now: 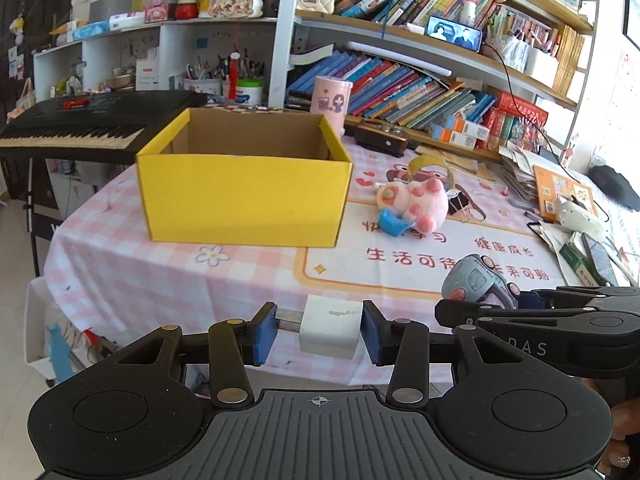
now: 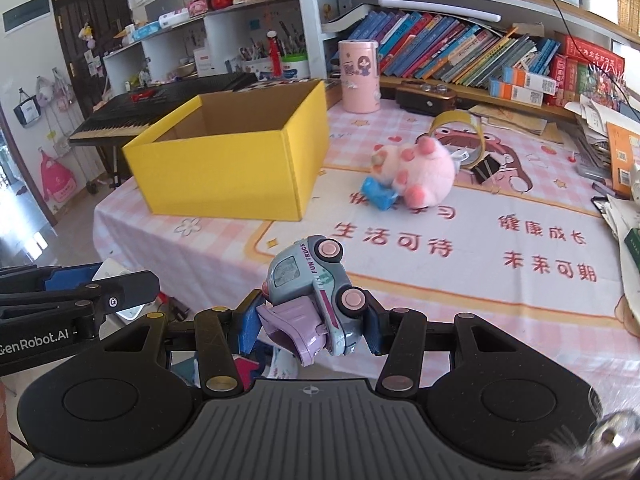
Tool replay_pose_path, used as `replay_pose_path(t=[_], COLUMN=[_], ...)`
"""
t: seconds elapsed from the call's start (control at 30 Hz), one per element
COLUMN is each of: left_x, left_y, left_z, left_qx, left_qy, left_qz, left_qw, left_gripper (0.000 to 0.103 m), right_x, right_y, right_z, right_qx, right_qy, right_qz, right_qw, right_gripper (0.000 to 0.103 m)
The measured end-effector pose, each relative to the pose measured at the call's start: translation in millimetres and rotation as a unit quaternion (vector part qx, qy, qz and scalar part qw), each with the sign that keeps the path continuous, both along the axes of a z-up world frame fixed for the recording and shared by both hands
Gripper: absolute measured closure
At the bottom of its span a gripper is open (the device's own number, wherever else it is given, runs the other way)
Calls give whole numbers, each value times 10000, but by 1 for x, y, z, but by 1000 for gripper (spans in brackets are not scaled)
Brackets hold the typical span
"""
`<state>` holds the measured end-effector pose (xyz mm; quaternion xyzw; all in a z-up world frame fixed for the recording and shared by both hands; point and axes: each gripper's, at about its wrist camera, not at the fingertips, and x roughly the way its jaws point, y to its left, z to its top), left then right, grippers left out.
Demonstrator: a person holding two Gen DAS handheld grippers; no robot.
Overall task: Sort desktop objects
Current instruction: 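Carry the white charger and toy car in both grippers toward the yellow box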
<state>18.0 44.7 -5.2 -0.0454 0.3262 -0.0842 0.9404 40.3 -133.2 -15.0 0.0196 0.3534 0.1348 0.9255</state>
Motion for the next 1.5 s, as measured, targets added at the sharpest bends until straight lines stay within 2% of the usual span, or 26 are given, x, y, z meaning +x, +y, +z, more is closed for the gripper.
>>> replay_pose_path(t=[0.53, 1.5], left_x=[-18, -18], left_y=[34, 58], left_z=[3, 2], left_qx=[-71, -156], left_qy=[-104, -106], left_qz=[368, 473], left_qw=[9992, 9987], left_gripper=[60, 60], right_x=[-12, -10], right_y=[39, 69], right_z=[6, 6], right_qx=[-86, -176], right_qy=[-91, -123], right_qz=[422, 663], right_qw=[9990, 9976], right_gripper=[56, 56])
